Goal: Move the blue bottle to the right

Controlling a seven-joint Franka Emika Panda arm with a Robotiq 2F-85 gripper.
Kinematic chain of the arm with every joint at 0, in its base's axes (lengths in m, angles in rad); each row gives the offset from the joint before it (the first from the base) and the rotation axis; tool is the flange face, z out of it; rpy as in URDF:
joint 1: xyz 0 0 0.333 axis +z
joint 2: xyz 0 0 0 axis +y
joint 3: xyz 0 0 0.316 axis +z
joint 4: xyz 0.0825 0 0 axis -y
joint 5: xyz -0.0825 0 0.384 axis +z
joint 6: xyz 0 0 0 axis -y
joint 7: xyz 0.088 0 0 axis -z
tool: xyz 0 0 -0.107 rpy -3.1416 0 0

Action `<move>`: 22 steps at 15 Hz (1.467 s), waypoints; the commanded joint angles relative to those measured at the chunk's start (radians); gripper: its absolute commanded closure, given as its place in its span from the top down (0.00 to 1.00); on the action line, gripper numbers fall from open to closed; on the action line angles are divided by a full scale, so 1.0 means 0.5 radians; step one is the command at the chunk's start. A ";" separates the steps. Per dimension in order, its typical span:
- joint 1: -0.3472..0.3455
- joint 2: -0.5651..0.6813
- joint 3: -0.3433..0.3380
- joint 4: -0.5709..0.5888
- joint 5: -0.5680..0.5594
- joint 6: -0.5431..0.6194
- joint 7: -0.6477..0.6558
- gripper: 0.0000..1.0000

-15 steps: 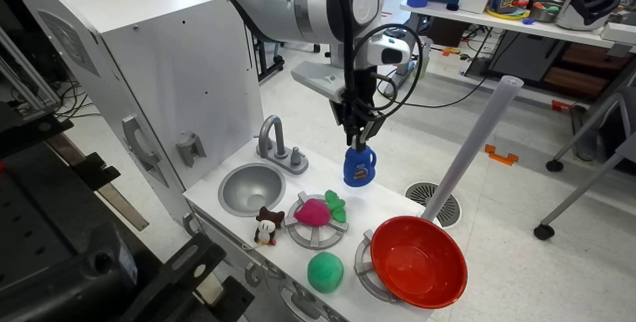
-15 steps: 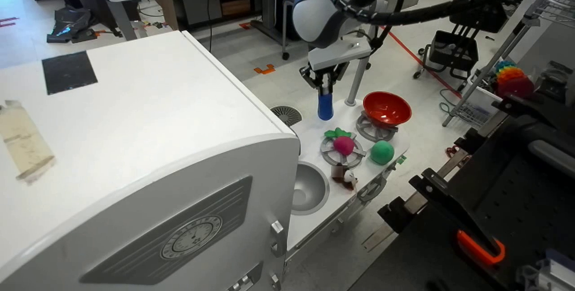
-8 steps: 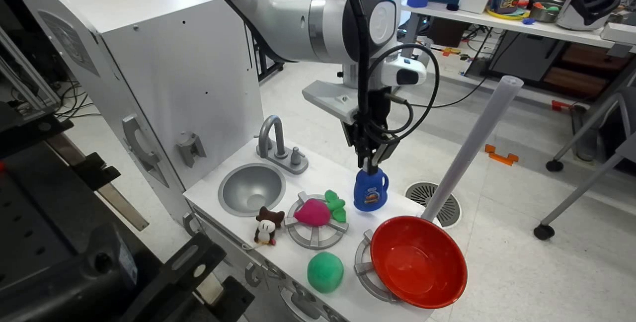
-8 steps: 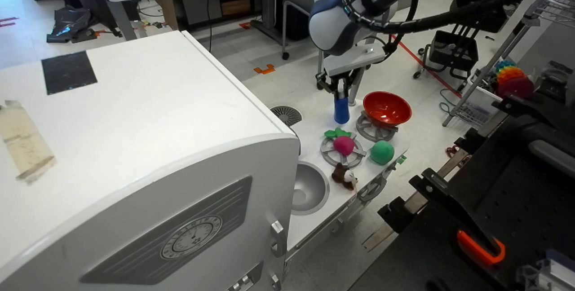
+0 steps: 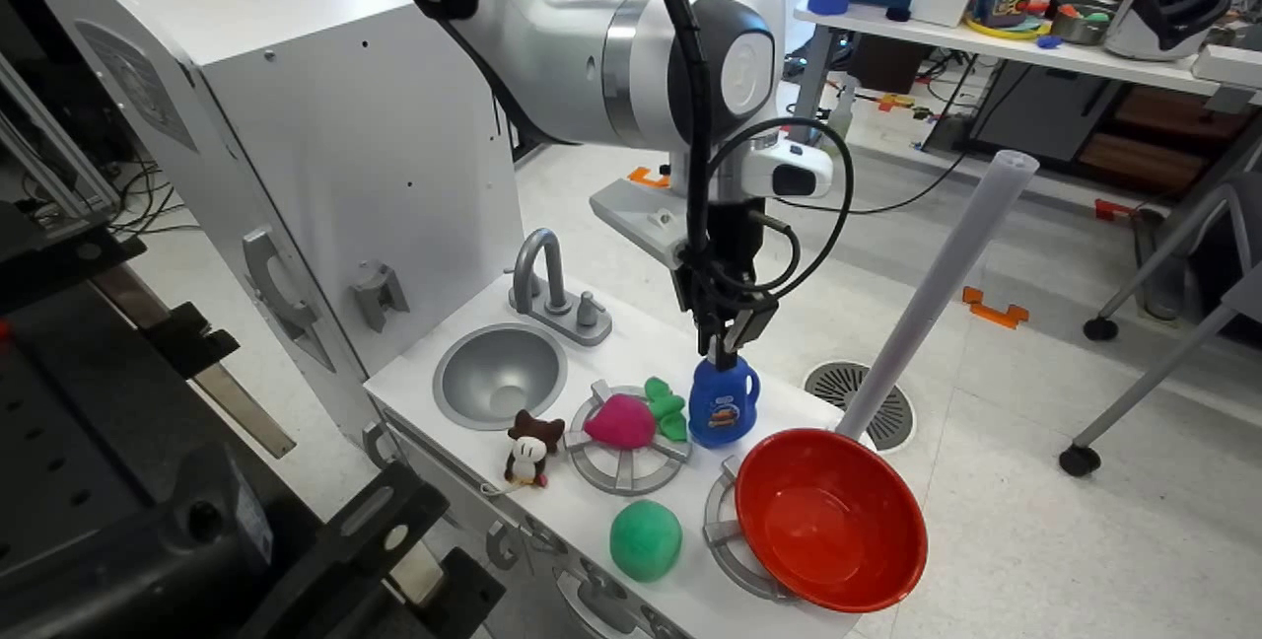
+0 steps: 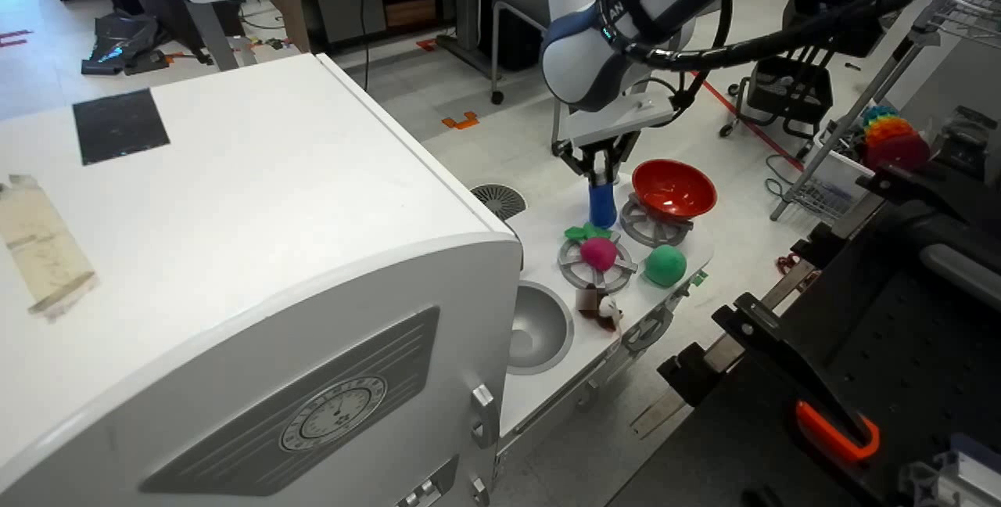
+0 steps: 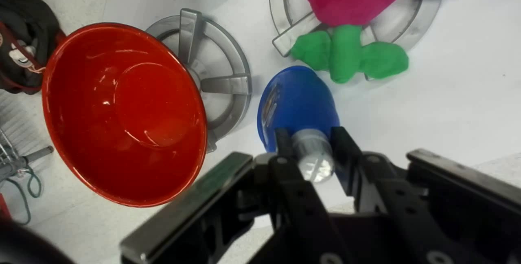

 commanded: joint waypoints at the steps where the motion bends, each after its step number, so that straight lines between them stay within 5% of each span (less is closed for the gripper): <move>1: -0.025 0.000 0.004 -0.005 0.025 0.065 0.051 0.07; 6: -0.024 0.000 -0.013 -0.040 0.014 0.178 0.096 0.07; 7: -0.020 0.000 -0.019 -0.053 0.014 0.203 0.109 0.54; 8: -0.014 0.000 -0.028 -0.066 0.011 0.220 0.123 0.55; 14: 0.000 0.000 -0.053 -0.122 0.011 0.246 0.184 0.97; 18: 0.002 0.000 -0.011 -0.114 0.038 0.150 0.172 1.00; 22: -0.005 -0.001 0.136 0.029 0.165 -0.366 0.076 1.00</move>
